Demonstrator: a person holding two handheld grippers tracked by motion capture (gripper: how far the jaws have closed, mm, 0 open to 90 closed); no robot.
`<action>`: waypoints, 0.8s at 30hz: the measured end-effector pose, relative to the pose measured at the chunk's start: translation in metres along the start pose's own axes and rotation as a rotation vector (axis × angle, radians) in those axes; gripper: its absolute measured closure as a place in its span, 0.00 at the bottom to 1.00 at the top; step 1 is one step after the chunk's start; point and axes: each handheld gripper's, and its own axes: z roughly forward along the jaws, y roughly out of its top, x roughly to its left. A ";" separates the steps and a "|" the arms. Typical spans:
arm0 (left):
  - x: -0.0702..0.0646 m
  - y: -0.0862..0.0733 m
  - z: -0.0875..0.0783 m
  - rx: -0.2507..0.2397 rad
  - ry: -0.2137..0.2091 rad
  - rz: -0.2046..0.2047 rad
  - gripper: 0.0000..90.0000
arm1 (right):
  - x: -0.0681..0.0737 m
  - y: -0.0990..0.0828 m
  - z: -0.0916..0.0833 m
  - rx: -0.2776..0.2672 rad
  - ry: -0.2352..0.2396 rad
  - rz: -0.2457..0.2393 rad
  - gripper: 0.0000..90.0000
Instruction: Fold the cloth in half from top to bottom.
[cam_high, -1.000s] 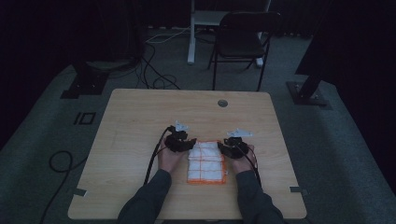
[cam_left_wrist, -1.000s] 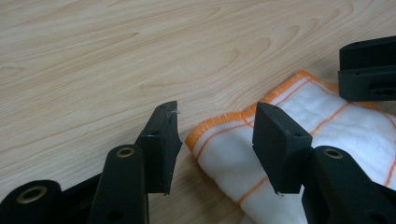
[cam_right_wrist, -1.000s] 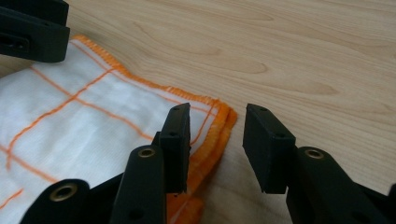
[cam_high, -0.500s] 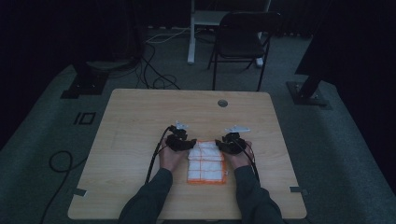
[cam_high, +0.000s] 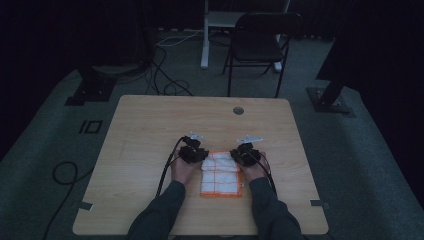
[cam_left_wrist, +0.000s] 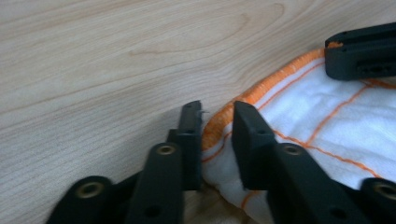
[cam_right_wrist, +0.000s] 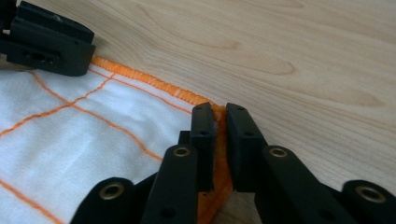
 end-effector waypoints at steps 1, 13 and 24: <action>-0.001 0.000 -0.002 -0.005 -0.002 0.003 0.90 | 0.002 0.000 -0.002 -0.005 -0.003 -0.007 0.93; -0.009 -0.001 -0.026 -0.054 -0.028 0.036 0.97 | 0.012 0.005 -0.029 -0.063 0.011 -0.058 0.94; -0.018 -0.009 -0.047 -0.107 -0.075 0.058 0.97 | 0.018 -0.007 -0.051 -0.095 0.051 -0.063 0.93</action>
